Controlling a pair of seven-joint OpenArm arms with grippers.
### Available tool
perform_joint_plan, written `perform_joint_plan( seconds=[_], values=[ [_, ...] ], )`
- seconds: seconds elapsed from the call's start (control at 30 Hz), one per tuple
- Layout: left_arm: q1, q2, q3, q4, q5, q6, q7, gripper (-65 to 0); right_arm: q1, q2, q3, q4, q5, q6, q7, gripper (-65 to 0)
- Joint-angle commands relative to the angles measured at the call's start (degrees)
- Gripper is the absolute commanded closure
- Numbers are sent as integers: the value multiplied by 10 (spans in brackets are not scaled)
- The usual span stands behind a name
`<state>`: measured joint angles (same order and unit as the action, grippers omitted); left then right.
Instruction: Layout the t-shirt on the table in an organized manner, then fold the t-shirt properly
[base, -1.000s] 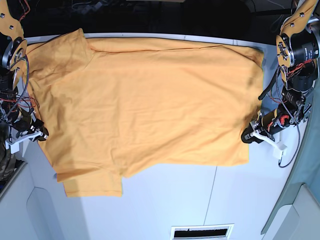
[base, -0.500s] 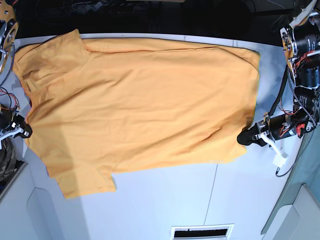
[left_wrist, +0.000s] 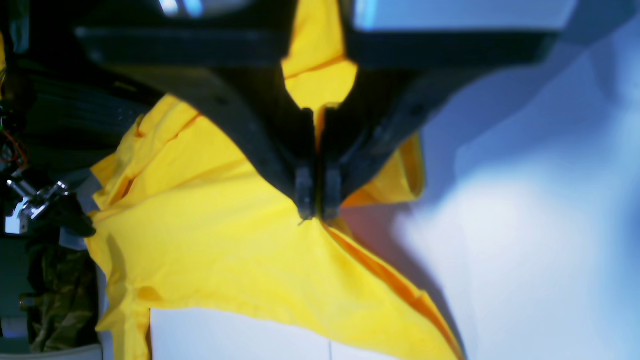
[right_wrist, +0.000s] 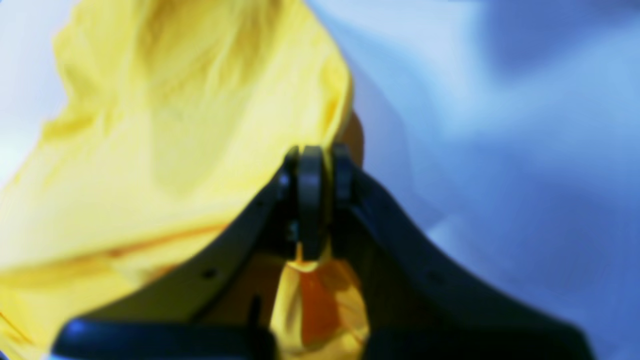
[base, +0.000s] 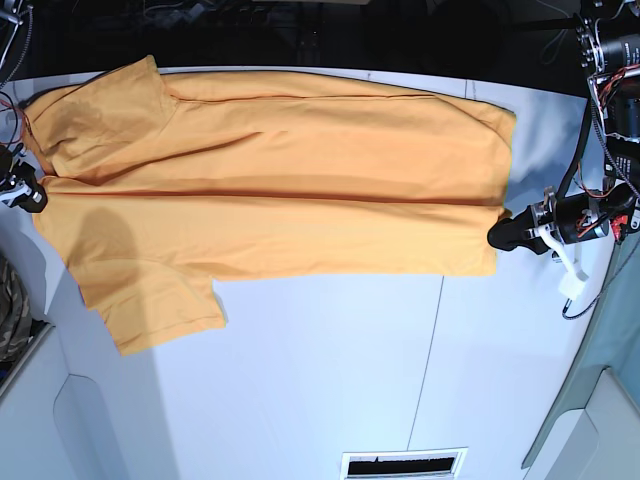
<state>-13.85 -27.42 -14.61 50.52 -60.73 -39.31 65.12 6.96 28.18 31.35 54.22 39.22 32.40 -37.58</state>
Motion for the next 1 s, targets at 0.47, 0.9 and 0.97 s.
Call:
perform_joint_plan(
  seconds=[0.47, 0.9, 0.97],
  values=[
    [-12, -2, -2, 9, 3, -7, -19, 0, 110, -5, 13, 4, -89, -5, 132, -366],
    [-12, -2, -2, 9, 16, -7, -6, 0, 234, -26, -204, -203, -254, -122, 317, -366],
    [-12, -2, -2, 9, 16, -7, -6, 0, 233, -27, -217, -237, -254, -123, 331, -366]
  ],
)
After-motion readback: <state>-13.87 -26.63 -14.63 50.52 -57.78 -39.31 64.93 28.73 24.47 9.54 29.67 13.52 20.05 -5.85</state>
